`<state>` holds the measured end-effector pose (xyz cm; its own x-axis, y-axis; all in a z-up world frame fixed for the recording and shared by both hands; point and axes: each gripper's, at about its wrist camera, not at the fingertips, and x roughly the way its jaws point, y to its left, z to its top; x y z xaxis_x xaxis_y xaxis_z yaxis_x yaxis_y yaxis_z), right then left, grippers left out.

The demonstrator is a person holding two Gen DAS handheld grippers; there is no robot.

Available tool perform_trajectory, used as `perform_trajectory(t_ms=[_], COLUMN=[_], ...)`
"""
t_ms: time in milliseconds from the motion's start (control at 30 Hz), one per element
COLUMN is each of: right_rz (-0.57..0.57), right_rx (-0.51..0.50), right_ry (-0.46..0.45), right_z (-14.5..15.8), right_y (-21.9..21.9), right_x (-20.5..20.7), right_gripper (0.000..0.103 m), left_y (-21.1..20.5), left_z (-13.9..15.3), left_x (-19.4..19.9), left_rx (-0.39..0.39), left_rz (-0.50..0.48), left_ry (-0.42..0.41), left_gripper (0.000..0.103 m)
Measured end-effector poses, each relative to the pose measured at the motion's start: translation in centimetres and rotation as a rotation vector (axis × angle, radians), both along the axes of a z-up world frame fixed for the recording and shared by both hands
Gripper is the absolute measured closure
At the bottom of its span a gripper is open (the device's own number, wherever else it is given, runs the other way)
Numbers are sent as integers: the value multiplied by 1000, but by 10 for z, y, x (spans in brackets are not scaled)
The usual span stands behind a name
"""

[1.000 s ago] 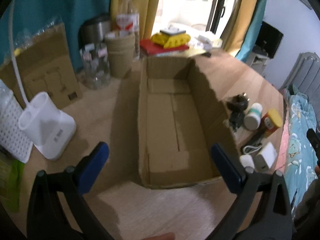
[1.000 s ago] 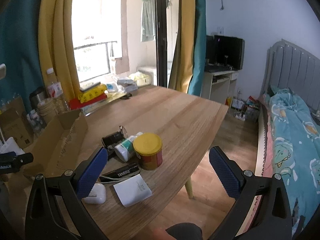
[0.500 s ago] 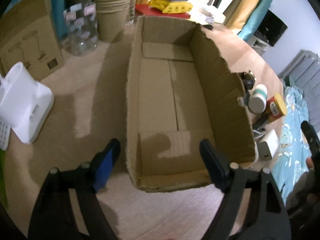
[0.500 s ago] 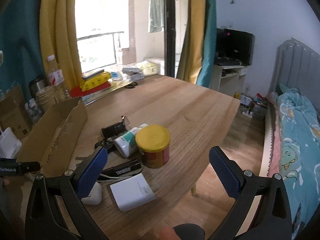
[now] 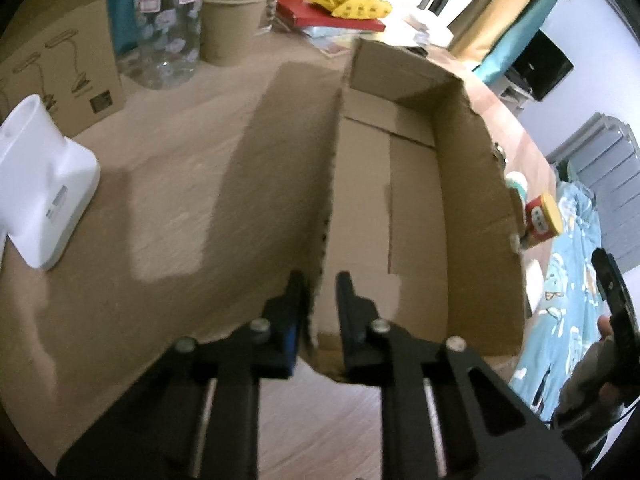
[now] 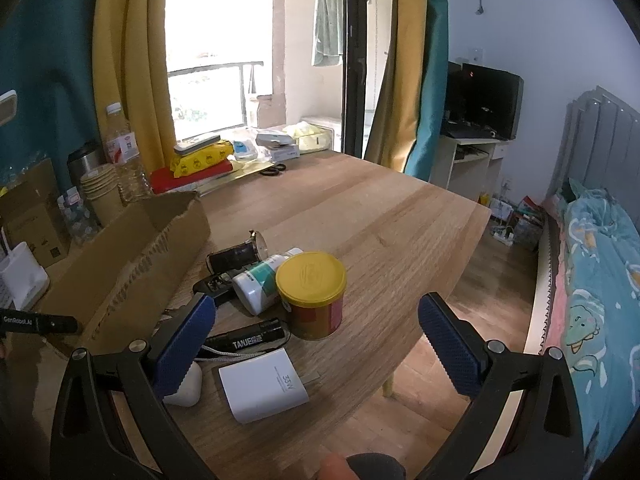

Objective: Organize rigid objects
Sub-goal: 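Grasp the cardboard box side wall with the left gripper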

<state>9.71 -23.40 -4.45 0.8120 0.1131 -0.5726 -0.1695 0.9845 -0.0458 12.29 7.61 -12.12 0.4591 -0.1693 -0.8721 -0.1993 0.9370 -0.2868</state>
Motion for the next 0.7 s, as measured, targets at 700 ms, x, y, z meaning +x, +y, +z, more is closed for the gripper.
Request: perform_trajectory(t_ms=[700], right_rz=[43], right_rx=[7], right_ry=[-11], right_z=[5], right_y=[7], right_x=[-16], right_gripper=[0], left_y=[-6], left_z=[16], left_x=[11], left_rx=[95], left_rz=[-101], left_ry=[-12], left_gripper=[81])
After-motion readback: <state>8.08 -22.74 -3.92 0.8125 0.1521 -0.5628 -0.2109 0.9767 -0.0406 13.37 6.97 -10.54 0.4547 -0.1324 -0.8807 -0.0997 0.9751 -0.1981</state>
